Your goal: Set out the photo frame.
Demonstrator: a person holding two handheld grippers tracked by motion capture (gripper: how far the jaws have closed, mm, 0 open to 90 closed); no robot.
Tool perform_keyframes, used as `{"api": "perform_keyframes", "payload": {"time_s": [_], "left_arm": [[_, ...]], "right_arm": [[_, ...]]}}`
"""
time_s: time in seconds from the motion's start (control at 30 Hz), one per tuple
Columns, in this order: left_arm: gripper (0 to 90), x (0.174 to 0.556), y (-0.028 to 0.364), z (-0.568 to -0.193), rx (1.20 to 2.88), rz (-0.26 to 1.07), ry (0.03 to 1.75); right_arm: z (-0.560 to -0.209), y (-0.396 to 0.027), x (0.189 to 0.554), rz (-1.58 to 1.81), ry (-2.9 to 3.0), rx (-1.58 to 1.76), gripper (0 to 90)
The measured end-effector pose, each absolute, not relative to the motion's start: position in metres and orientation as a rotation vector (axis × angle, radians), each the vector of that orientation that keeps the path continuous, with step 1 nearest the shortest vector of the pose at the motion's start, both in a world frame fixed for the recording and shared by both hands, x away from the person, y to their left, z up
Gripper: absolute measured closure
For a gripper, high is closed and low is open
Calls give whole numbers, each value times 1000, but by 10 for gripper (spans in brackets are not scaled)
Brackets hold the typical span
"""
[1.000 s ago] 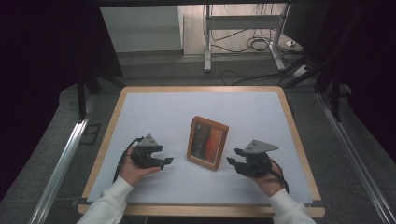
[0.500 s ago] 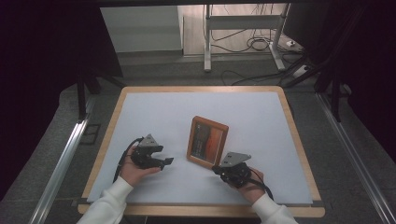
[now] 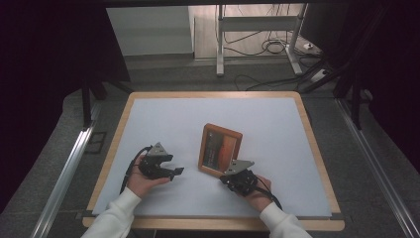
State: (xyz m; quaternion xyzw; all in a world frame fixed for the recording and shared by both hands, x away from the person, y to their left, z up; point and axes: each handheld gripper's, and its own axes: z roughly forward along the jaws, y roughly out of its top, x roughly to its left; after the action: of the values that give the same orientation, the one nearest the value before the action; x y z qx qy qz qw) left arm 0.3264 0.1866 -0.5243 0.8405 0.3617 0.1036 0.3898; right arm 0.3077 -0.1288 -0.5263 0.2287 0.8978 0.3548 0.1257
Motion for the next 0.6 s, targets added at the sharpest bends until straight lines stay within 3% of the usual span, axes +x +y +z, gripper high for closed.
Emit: {"api": "perform_keyframes", "payload": {"time_s": [0.6], "left_arm": [[290, 326, 186, -524, 2142, 263, 916]], "right_arm": [[-526, -147, 314, 1031, 2578, 716, 900]]}}
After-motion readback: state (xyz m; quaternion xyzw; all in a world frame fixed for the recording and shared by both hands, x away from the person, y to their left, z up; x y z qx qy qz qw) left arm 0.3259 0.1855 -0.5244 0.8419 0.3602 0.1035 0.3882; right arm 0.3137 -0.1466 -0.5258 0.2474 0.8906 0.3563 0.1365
